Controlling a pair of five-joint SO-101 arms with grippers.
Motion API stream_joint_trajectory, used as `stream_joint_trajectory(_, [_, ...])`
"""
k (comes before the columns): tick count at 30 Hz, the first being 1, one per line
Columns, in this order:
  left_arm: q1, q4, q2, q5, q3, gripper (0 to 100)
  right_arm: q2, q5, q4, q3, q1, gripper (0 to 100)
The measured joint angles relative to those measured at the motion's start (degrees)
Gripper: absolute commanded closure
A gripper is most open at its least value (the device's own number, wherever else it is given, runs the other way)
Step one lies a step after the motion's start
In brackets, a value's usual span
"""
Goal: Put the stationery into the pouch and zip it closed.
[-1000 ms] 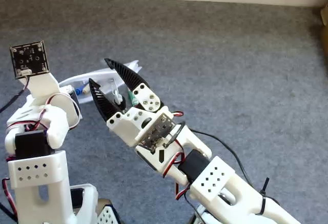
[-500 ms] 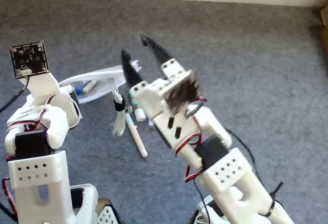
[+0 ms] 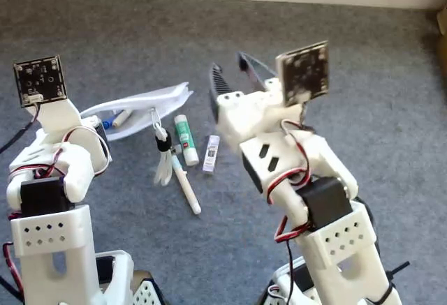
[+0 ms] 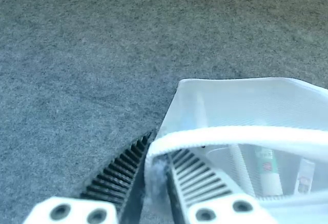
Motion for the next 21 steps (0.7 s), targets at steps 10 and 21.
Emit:
stream_joint_trajectory(10, [-0.4,0.0,0.0,0.0,0.0,99,0.3,-3.9,0.8,12.7,1.7,84.3])
stream_joint_trajectory(21, [-4.1,0.0,0.1,1.7,0.1,99,22.2,-4.0,0.8,10.9,1.7,84.3])
